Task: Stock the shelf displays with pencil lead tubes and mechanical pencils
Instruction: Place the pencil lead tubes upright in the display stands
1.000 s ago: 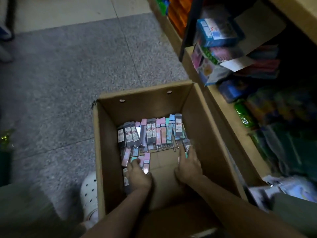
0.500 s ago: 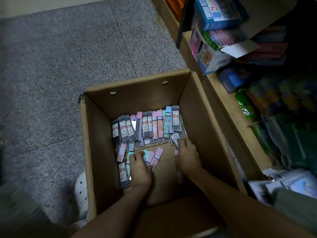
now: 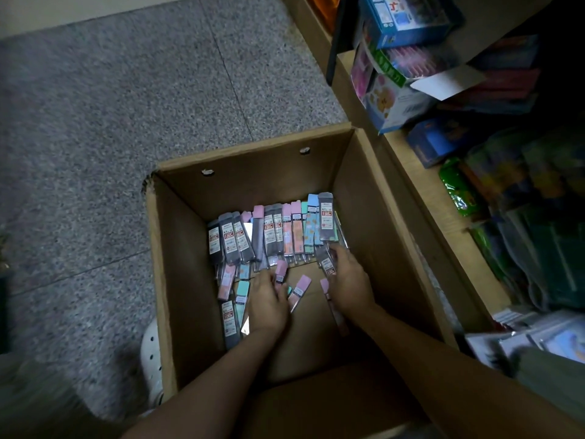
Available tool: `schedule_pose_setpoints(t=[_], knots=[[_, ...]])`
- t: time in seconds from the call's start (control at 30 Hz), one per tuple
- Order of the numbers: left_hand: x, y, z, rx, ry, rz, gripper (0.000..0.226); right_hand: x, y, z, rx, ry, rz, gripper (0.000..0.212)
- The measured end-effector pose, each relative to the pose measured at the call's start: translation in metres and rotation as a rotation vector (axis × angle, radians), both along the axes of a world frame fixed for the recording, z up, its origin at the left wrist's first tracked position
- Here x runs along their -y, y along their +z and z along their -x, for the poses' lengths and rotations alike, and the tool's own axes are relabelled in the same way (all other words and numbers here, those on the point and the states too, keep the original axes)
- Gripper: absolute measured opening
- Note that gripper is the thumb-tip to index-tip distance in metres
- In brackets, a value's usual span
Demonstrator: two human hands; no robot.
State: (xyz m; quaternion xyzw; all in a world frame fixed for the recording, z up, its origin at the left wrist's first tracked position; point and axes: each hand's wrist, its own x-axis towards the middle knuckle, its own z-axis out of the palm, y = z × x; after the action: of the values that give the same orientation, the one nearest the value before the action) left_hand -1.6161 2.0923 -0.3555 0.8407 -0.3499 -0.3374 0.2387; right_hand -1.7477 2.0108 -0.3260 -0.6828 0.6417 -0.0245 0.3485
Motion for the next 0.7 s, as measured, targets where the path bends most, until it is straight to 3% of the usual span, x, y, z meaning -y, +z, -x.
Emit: schedule_pose_setpoints(t=[0.07,0.17,0.3,0.4,0.53,0.7], knots=[[0.001,-0.002,-0.001,-0.015,-0.033,-0.018,0.016,-0.001,0.004,0.000,0.134,-0.097,-0.033,0.062],[0.003,-0.004,0.000,-0.006,-0.110,-0.045,0.039,-0.005,0.008,0.002,0.308,-0.228,-0.101,0.072],[0.010,-0.008,0.006,0.031,-0.197,-0.085,0.060,-0.012,0.006,0.004,0.352,-0.200,-0.133,0.082],[0.014,-0.011,0.010,0.100,-0.254,-0.119,0.067,-0.013,0.005,0.006,0.368,-0.211,-0.131,0.076],[0.018,-0.007,0.009,0.062,-0.230,-0.160,0.056,-0.012,0.010,0.009,0.383,-0.249,-0.122,0.065],[0.025,0.021,-0.001,-0.082,-0.229,-0.078,0.035,-0.013,0.034,0.012,0.426,-0.233,-0.084,0.063]])
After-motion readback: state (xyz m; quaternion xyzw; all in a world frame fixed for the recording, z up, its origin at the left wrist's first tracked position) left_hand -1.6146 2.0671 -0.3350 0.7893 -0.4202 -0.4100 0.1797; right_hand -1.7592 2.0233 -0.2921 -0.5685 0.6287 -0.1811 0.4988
